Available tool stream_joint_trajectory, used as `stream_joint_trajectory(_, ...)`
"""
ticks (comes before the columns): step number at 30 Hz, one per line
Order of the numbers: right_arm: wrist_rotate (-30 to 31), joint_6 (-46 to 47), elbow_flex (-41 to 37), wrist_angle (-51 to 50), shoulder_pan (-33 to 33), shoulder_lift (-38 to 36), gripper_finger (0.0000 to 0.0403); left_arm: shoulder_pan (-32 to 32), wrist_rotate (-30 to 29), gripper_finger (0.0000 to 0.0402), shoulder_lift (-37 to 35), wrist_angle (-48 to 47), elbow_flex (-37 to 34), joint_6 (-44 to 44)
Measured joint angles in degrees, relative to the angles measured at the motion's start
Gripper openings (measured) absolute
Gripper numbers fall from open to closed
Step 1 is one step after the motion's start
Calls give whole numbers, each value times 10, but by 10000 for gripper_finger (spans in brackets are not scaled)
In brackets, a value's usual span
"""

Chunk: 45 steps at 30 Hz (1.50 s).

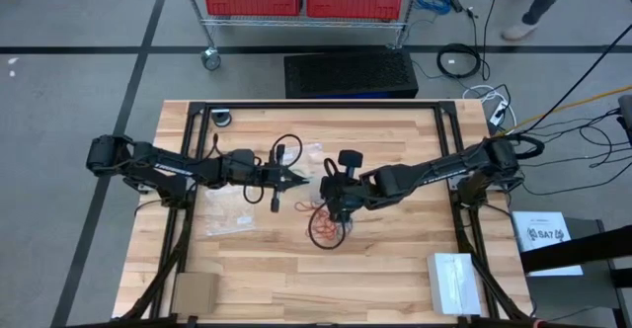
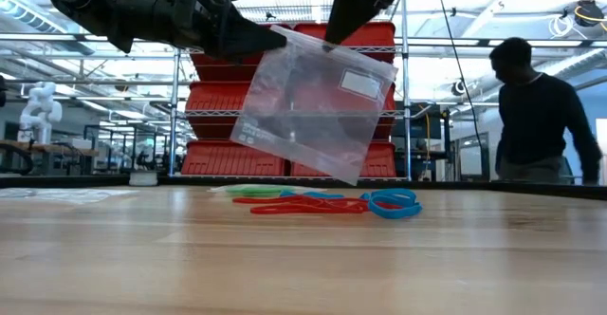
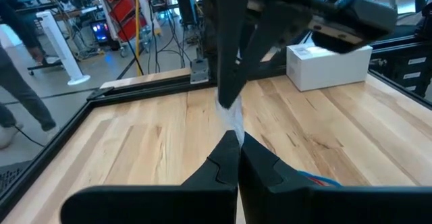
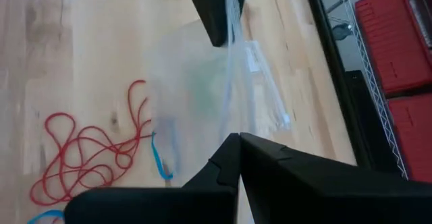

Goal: Sort rubber bands
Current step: Open the bottom right transparent zip bag

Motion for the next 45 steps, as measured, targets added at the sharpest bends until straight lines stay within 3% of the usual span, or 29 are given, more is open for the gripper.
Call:
stream_joint_trajectory(6,-30,-6,0,21,-2,3,0,0,0,2,0,0,0,0)
stream_joint_trajectory(16,-14,-32,-46,23,-16,-3,0,0,0,2,0,-2,0,-2)
stream_joint_trajectory(23,-55,-91,-113,155,-25,-13,0,0,0,2,0,-4,0,-1)
stream_joint_trajectory(30,-35,-124,-157,245,-31,-43,0,0,0,2,0,-21,0,0)
stream_joint_trajectory(38,-40,-51,-195,255,-69,-36,5,1,-7,2,0,-23,0,1)
stream_joint_trajectory(45,-116,36,-195,267,-94,-31,60,1,-12,2,0,-35,0,1)
